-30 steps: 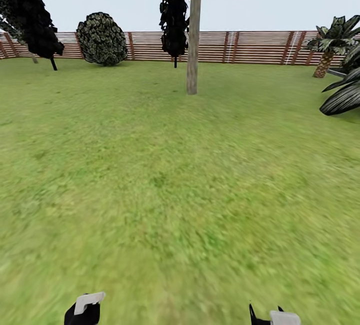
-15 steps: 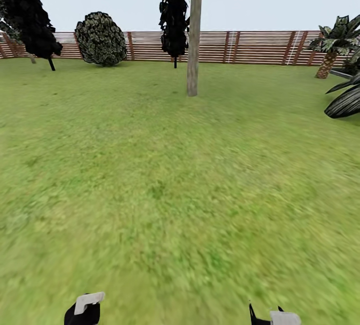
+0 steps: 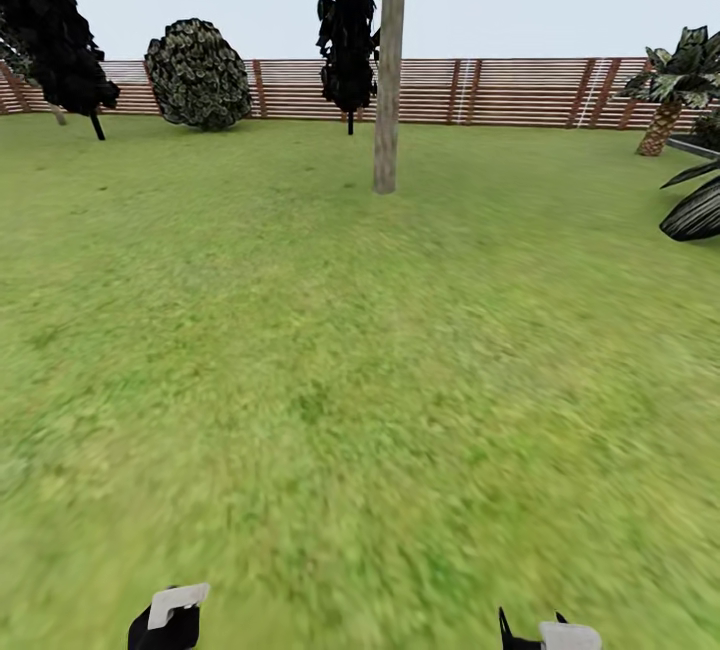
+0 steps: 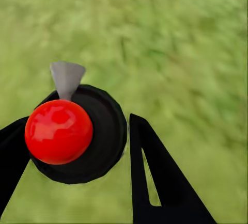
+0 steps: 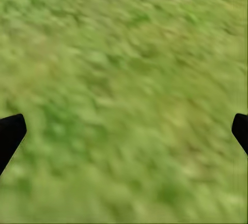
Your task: In the garden, pick up the pesticide atomizer on the floor and spray pesticide onto both trees until each tree trunk is fully covered.
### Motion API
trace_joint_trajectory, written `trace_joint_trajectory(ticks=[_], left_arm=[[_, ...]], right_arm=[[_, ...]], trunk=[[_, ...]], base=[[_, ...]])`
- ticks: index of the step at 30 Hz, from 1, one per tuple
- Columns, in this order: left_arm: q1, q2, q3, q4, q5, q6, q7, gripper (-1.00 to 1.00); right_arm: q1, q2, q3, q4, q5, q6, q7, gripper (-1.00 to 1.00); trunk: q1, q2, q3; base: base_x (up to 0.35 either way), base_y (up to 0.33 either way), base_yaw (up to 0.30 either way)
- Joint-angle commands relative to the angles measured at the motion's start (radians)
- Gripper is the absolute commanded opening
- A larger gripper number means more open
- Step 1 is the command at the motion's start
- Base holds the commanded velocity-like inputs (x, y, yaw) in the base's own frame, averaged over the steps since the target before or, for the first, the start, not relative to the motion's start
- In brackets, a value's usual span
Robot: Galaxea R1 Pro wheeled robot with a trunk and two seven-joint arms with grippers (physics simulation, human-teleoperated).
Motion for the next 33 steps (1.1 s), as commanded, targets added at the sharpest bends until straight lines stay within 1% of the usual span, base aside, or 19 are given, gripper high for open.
trace_joint_trajectory(ticks=[1, 33], left_arm=[[-0.001, 0.000, -0.001, 0.001, 0.005, -0.003, 0.001, -1.00], [-0.001, 0.000, -0.003, 0.000, 0.005, -0.003, 0.001, -1.00]], right_arm=[[-0.001, 0.000, -0.003, 0.001, 0.001, -0.003, 0.000, 1.00], [-0.001, 0.000, -0.003, 0.001, 0.001, -0.003, 0.000, 1.00]], trunk=[[0.000, 0.000, -0.001], [0.000, 0.000, -0.001]], base=[[0.340, 0.000, 0.000], [0.340, 0.000, 0.000]])
